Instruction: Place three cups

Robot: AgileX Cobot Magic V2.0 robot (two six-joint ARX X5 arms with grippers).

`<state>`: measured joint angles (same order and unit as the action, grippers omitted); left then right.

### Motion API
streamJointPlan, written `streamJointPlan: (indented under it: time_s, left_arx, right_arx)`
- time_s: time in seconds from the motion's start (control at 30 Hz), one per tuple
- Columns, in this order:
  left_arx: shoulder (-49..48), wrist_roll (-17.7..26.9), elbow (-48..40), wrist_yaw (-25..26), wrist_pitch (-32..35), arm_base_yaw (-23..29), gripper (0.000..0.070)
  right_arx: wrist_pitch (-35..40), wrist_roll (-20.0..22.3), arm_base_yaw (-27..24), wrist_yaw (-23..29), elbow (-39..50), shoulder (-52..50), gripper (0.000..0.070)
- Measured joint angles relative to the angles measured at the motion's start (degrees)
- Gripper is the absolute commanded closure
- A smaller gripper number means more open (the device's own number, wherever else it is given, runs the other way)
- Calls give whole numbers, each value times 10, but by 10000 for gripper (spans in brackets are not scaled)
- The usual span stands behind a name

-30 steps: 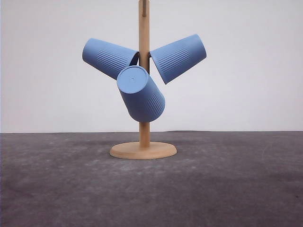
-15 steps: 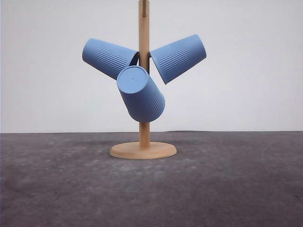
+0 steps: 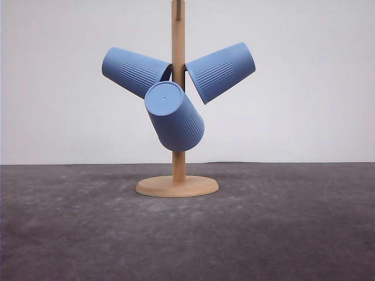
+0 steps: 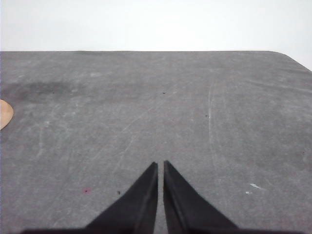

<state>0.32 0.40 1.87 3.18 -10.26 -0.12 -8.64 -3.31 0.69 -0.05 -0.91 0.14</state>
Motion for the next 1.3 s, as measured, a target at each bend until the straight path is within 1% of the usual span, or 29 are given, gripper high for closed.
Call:
streamJointPlan:
  time_s: [1.3]
  left_arx:
    - [0,0,0,0,0,0,700]
  right_arx:
    - [0,0,0,0,0,0,684]
